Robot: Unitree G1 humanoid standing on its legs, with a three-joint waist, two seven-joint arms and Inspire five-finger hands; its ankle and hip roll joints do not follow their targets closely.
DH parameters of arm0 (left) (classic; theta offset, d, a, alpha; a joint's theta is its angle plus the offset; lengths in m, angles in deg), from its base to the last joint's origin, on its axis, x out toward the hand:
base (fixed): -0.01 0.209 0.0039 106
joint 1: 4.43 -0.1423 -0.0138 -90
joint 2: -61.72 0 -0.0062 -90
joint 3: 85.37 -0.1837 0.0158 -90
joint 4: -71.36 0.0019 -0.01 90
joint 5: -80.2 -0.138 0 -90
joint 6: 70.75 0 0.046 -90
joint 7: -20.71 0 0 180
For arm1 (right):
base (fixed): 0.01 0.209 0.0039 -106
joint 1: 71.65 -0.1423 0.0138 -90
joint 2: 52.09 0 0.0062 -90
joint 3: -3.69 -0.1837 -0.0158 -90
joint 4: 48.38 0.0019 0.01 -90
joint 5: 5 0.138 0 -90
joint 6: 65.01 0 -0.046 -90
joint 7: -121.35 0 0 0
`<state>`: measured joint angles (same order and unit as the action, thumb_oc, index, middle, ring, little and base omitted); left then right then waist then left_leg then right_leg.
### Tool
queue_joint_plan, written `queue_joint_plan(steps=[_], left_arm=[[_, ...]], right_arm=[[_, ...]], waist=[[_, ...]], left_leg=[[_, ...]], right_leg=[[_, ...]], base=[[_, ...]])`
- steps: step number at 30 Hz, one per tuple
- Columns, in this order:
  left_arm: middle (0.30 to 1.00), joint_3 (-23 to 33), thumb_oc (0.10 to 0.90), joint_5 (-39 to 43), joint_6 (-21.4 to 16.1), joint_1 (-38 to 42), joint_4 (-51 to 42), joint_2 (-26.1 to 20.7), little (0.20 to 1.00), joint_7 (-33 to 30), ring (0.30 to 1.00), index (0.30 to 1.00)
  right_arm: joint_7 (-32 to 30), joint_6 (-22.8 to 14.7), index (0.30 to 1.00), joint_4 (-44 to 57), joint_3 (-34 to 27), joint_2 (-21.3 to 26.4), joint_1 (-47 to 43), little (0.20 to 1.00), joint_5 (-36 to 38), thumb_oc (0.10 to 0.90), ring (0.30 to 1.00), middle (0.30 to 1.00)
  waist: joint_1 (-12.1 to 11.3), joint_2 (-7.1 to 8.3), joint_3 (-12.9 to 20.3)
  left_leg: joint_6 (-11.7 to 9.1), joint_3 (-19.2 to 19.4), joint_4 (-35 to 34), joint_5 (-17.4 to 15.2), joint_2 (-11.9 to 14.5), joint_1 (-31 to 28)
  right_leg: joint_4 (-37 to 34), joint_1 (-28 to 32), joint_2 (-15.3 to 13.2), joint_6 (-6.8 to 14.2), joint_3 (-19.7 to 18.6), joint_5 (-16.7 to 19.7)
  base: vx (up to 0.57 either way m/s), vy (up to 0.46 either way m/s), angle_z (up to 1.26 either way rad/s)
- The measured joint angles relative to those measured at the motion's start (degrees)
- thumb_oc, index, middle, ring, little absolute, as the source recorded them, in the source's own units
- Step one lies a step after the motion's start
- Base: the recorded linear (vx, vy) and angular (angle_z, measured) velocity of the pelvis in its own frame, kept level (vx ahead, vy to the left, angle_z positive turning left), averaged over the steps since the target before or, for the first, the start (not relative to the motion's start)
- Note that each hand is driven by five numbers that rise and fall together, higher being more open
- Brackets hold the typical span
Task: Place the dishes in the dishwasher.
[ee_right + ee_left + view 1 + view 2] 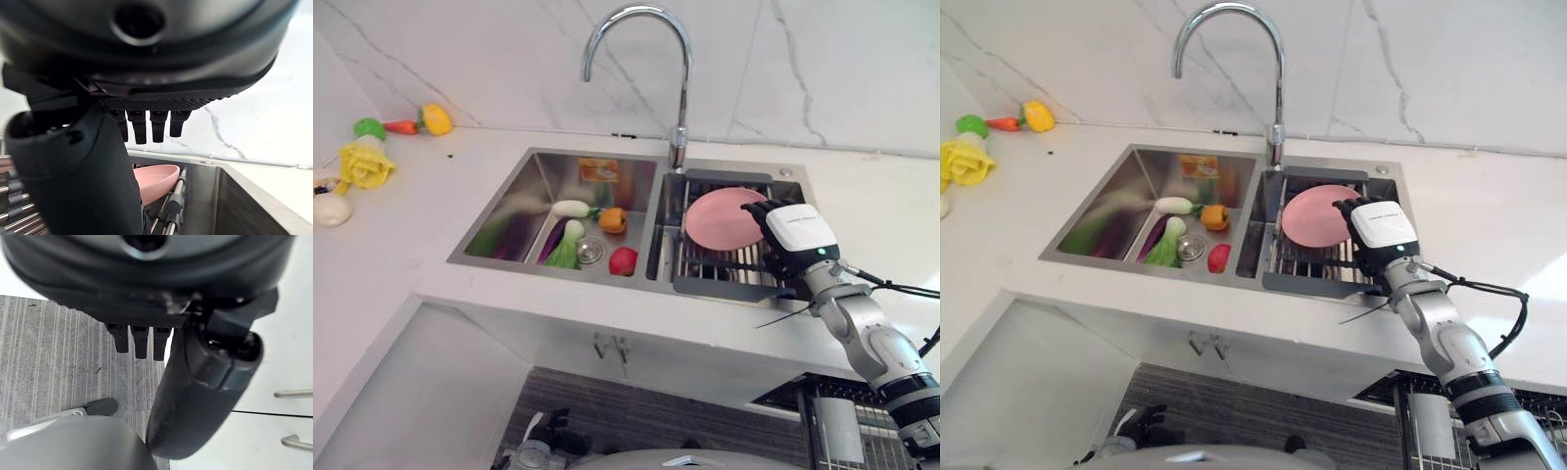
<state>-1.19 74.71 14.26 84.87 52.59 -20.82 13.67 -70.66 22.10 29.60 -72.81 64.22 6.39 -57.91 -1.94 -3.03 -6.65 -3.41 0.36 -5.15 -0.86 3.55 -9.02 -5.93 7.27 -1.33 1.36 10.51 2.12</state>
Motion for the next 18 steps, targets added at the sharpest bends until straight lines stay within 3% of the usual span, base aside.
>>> queue_joint_plan(steps=[6, 7, 8, 9, 14, 18], left_arm=[[0.900, -0.46, 0.800, 0.48, -0.21, 0.79, 0.03, 0.06, 0.900, -0.41, 0.900, 0.900], [0.900, -0.46, 0.800, 0.49, -0.20, 0.92, 0.06, 0.02, 0.900, -0.45, 0.900, 0.900], [0.900, -0.46, 0.800, 0.52, -0.26, 0.97, 0.04, -0.01, 0.900, -0.52, 0.900, 0.900], [0.900, -0.46, 0.800, 0.53, -0.26, 1.11, 0.06, -0.09, 0.900, -0.59, 0.900, 0.900], [0.900, 0.07, 0.800, 0.62, -0.25, 1.03, 0.27, -0.36, 0.900, -1.34, 0.900, 0.900], [0.900, 0.06, 0.800, 0.61, -0.69, 1.01, 0.51, -0.41, 0.900, -1.81, 0.900, 0.900]], right_arm=[[-1.96, 2.00, 0.900, -9.96, 3.99, -0.31, -5.75, 0.900, 0.02, 0.800, 0.900, 0.900], [-1.98, 2.19, 0.860, -10.19, 4.02, -0.34, -5.78, 0.860, 0.01, 0.773, 0.860, 0.860], [-2.35, 2.37, 0.622, -10.78, 4.06, -0.38, -5.81, 0.622, 0.00, 0.615, 0.622, 0.622], [-3.00, 2.47, 0.300, -11.92, 4.08, -0.39, -5.84, 0.300, 0.00, 0.400, 0.300, 0.300], [-3.84, 3.75, 0.300, -14.02, 4.07, -0.51, -5.83, 0.300, -0.14, 0.400, 0.300, 0.300], [-7.91, 4.39, 0.300, -13.94, 3.42, -0.12, -5.82, 0.300, -3.35, 0.400, 0.300, 0.300]], waist=[[-2.73, 0.43, -0.22], [-3.20, 0.54, -0.30], [-3.63, 0.69, -0.40], [-3.73, 0.87, -0.50], [-3.99, 1.63, -0.90], [-3.92, 1.78, -0.98]], left_leg=[[0.18, -2.71, 0.09, 0.48, -0.53, 0.05], [0.27, -2.89, 0.06, 0.55, -0.66, 0.22], [0.33, -3.02, 0.05, 0.60, -0.78, 0.46], [0.36, -3.37, 0.05, 0.62, -0.89, 0.37], [0.53, -4.25, 0.02, 0.73, -1.26, 0.16], [0.53, -4.69, 0.02, 0.73, -1.28, 0.19]], right_leg=[[0.02, 0.99, -0.50, 0.39, 1.71, -0.28], [0.03, 1.04, -0.59, 0.46, 1.85, -0.33], [0.14, 1.06, -0.70, 0.54, 1.97, -0.38], [0.11, 1.23, -0.80, 0.58, 2.19, -0.41], [0.05, 1.67, -1.20, 0.88, 3.15, -0.61], [0.02, 1.68, -1.21, 0.90, 3.51, -0.63]], base=[[0.00, 0.011, 0.25], [0.00, 0.016, 0.08], [0.00, 0.014, 0.09], [0.00, 0.009, 0.15], [0.00, 0.004, 0.10], [0.00, 0.002, 0.04]])
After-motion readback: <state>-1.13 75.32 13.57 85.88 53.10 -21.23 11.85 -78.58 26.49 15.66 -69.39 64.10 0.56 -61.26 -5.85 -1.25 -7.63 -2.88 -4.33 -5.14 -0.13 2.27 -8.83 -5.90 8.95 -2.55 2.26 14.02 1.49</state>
